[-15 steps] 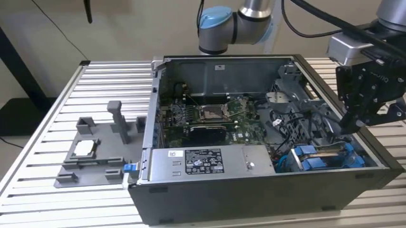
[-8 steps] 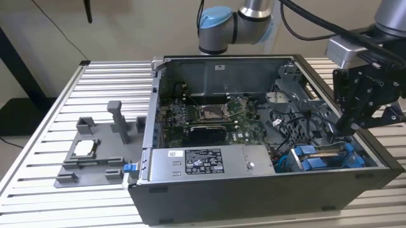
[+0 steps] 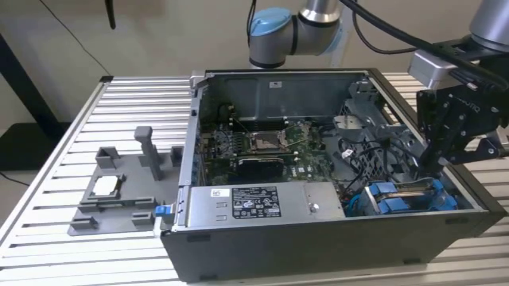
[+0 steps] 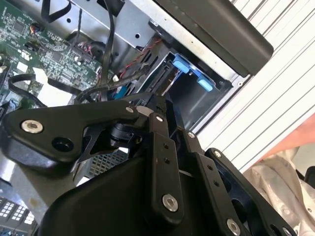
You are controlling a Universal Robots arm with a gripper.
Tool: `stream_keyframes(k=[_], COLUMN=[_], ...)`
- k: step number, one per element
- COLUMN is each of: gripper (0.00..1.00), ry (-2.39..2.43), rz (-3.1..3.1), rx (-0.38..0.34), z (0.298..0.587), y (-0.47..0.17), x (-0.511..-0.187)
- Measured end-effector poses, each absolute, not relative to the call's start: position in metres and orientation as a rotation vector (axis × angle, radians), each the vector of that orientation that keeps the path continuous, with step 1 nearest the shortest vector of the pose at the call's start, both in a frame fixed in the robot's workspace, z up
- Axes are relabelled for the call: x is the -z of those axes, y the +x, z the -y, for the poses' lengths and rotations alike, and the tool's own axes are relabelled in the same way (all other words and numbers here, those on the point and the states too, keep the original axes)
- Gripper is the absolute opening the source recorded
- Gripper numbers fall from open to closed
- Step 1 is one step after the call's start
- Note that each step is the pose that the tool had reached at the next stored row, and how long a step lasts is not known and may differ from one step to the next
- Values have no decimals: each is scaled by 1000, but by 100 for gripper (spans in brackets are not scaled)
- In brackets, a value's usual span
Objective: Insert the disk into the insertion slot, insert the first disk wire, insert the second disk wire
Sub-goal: 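Insert the first disk wire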
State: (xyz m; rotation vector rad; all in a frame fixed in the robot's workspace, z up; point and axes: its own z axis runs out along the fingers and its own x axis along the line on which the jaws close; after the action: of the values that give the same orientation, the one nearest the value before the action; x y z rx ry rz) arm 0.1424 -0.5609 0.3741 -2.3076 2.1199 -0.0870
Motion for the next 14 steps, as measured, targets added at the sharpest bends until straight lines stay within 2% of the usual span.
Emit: stream_keyframes(k=[14], gripper=[19], ry=[-2289], rz=[-2130], rx=[54], z=[561], y=[148], x=[-359])
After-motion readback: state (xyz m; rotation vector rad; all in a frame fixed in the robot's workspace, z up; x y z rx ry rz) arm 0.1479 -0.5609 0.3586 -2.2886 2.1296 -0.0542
